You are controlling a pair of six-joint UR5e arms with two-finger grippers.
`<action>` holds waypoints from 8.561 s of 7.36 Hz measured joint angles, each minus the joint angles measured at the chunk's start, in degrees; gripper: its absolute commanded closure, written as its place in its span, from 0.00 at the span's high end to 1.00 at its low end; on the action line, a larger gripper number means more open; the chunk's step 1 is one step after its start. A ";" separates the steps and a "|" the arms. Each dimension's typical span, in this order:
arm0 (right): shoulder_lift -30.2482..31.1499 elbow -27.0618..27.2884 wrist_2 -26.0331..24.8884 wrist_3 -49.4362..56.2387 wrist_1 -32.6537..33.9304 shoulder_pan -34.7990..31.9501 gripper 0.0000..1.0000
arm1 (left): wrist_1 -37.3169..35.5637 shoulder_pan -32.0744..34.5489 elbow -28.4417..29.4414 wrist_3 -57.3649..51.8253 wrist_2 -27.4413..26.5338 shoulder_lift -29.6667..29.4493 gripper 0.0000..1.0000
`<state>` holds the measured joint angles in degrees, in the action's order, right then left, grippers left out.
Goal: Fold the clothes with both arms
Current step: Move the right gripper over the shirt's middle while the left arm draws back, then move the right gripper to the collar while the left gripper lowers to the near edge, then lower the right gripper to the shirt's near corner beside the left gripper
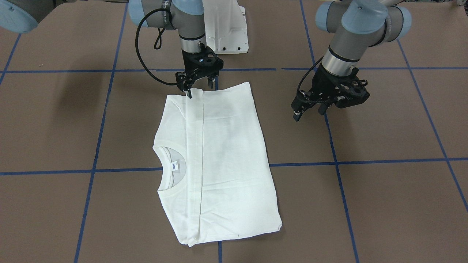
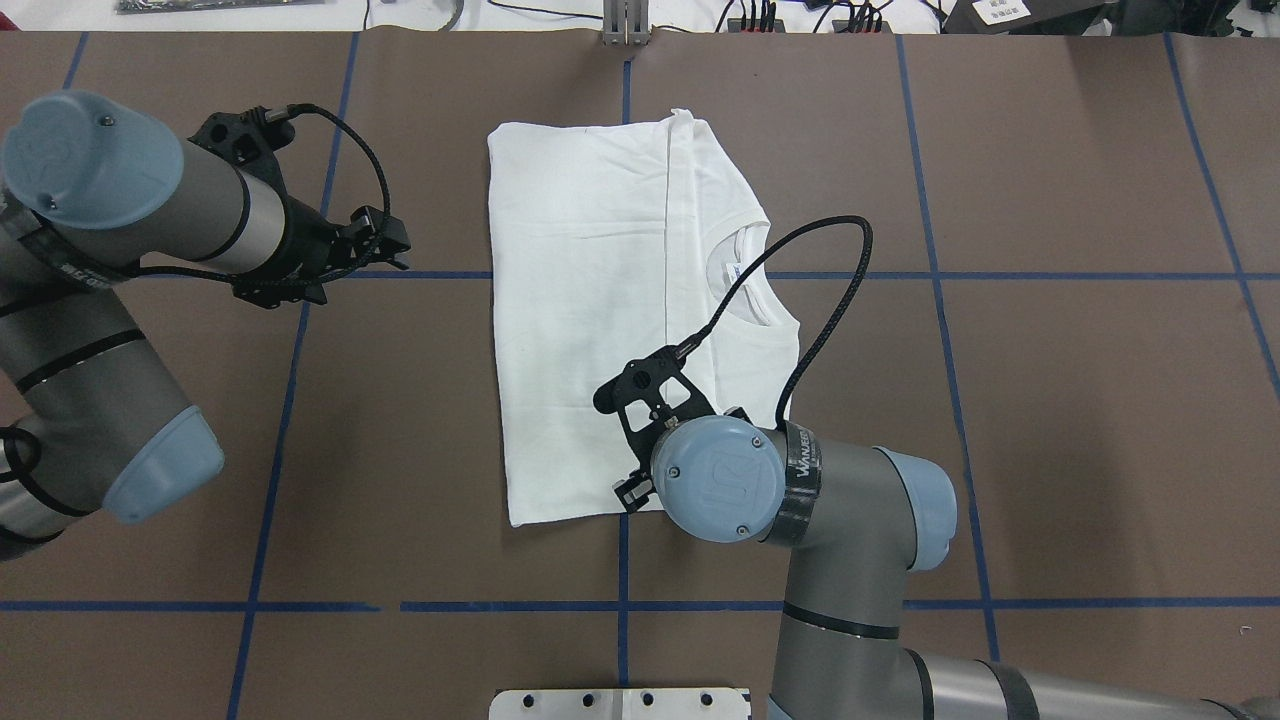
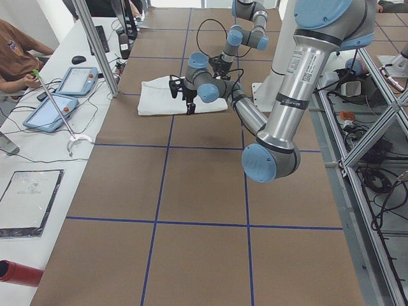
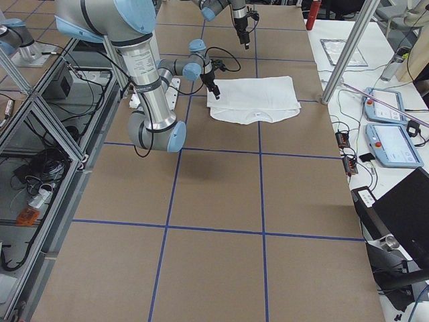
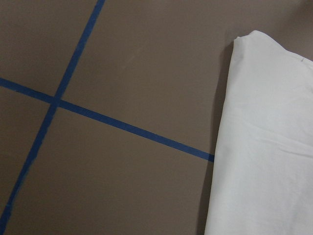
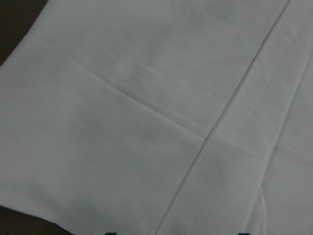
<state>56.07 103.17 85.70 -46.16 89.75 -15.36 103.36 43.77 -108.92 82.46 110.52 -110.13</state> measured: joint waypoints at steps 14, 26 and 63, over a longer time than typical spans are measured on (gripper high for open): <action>0.51 -0.08 -2.35 5.27 0.26 0.30 0.00 | 0.15 -0.16 0.01 -0.02 0.42 0.25 1.00; 9.02 10.93 1.14 2.34 9.22 -8.34 1.00 | -0.04 -0.60 0.23 -0.30 0.28 -1.81 1.00; 10.72 6.77 14.36 -44.36 -4.05 -4.17 1.00 | -4.61 -26.04 -1.60 26.68 -6.80 -4.83 0.00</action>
<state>66.79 109.94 100.06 -90.52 85.70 -19.53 98.75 17.73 -110.52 109.14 103.72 -114.95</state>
